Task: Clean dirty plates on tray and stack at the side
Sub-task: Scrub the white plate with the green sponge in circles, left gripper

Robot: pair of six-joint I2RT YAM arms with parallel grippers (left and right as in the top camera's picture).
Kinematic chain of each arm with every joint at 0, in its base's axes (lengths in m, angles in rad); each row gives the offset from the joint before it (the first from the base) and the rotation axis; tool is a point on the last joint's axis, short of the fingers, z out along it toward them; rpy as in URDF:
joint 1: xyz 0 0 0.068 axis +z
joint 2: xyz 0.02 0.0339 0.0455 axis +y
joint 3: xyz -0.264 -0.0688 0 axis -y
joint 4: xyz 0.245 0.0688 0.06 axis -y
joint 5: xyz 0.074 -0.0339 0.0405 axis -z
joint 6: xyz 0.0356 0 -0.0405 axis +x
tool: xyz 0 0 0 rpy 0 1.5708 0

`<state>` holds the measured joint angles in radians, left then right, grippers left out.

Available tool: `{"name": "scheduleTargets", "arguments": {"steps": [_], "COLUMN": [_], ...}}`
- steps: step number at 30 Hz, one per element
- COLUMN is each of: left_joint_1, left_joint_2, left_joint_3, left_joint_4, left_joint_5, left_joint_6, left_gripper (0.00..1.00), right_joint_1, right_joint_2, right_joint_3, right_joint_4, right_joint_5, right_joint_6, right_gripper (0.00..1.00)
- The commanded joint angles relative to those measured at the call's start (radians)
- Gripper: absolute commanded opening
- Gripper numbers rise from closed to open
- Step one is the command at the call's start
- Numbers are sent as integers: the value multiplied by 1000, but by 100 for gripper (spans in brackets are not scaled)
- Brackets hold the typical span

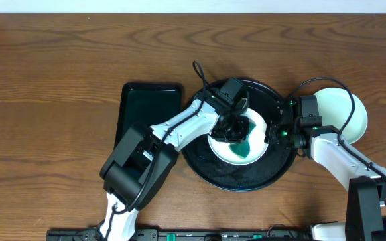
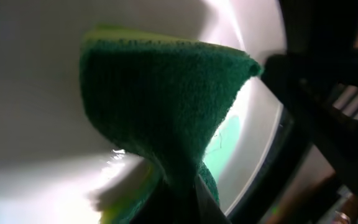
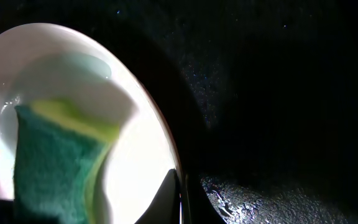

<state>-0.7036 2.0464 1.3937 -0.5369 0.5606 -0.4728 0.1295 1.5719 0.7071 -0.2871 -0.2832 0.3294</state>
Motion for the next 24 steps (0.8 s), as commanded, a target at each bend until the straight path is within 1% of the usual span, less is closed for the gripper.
{"name": "scheduleTargets", "arguments": {"steps": [1, 5, 10, 13, 24], "left_joint_1": [13, 13, 13, 13, 12], "left_joint_2": [-82, -113, -101, -92, 5], "left_joint_3": [30, 30, 14, 1, -2], "left_joint_4": [-1, -10, -30, -30, -30], "left_joint_5": [-10, -231, -364, -391, -388], "left_joint_6": [21, 42, 42, 42, 23], "left_gripper": [8, 8, 8, 8, 8], "right_joint_1": [16, 16, 16, 16, 16], "right_joint_2": [11, 11, 11, 11, 11], "right_joint_3": [-9, -9, -9, -9, -9], "right_joint_4": [3, 3, 3, 3, 3], "right_joint_5": [-43, -43, -43, -43, -43], "right_joint_6": [-5, -5, -5, -5, -5], "right_gripper": [1, 1, 1, 1, 1]}}
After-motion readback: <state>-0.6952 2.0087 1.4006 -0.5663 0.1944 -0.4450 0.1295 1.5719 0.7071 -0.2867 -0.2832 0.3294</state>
